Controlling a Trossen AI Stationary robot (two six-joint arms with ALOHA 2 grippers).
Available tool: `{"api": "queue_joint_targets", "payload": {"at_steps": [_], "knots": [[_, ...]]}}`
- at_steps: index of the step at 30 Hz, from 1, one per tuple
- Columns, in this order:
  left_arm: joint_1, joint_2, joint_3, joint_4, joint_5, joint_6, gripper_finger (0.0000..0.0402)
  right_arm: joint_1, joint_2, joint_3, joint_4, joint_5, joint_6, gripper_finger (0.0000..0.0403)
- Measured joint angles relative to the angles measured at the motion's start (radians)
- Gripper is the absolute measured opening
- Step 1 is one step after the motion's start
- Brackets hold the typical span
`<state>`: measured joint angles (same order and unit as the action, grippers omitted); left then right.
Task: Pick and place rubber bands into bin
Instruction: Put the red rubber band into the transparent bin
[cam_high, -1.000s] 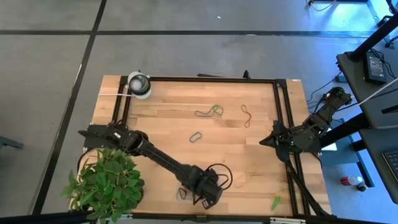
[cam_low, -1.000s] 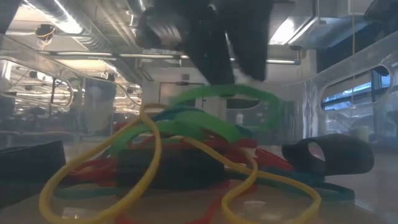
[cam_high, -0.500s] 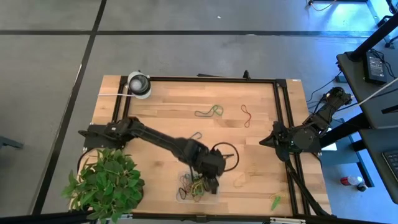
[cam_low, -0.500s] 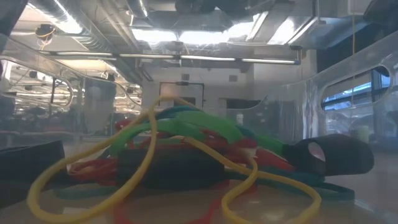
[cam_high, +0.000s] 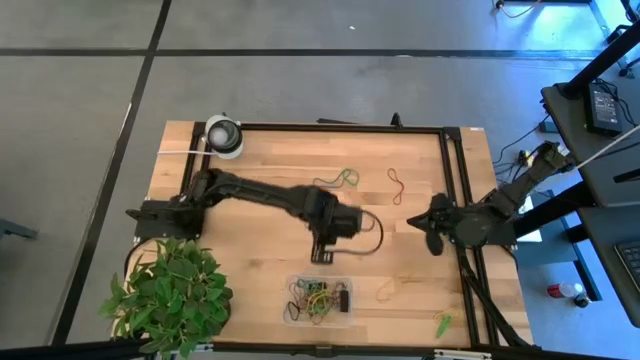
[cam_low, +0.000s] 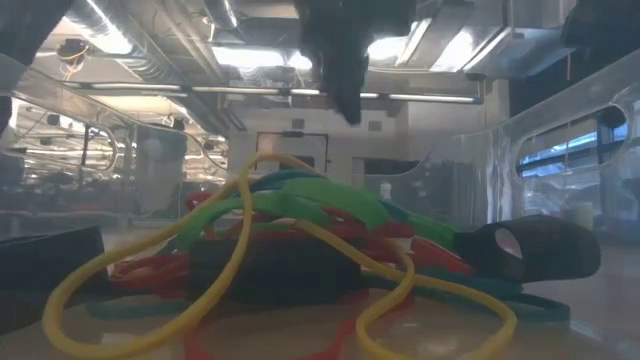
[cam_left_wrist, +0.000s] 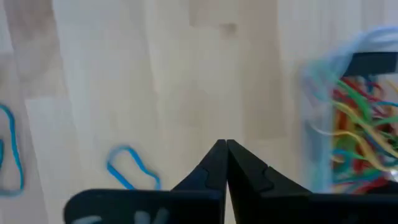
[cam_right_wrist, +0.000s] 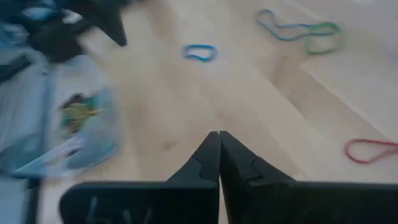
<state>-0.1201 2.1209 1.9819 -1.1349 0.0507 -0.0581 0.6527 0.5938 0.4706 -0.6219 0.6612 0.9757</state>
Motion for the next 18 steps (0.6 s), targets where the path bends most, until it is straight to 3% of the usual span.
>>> {"api": "queue_joint_targets", "payload": {"at_steps": [6, 14, 18], "knots": [[0.142, -0.138, -0.334, 0.274, 0.136, 0.076, 0.0002, -0.117, 0.203, 0.001, 0.041, -0.003, 0.168, 0.0002], [0.312, -0.439, -0.738, 0.498, 0.09, 0.028, 0.0002, -0.347, 0.433, 0.083, -0.081, -0.013, 0.382, 0.0002], [0.356, -0.585, -0.902, 0.619, 0.091, -0.003, 0.0002, -0.502, 0.535, 0.167, -0.204, -0.081, 0.377, 0.0002]]}}
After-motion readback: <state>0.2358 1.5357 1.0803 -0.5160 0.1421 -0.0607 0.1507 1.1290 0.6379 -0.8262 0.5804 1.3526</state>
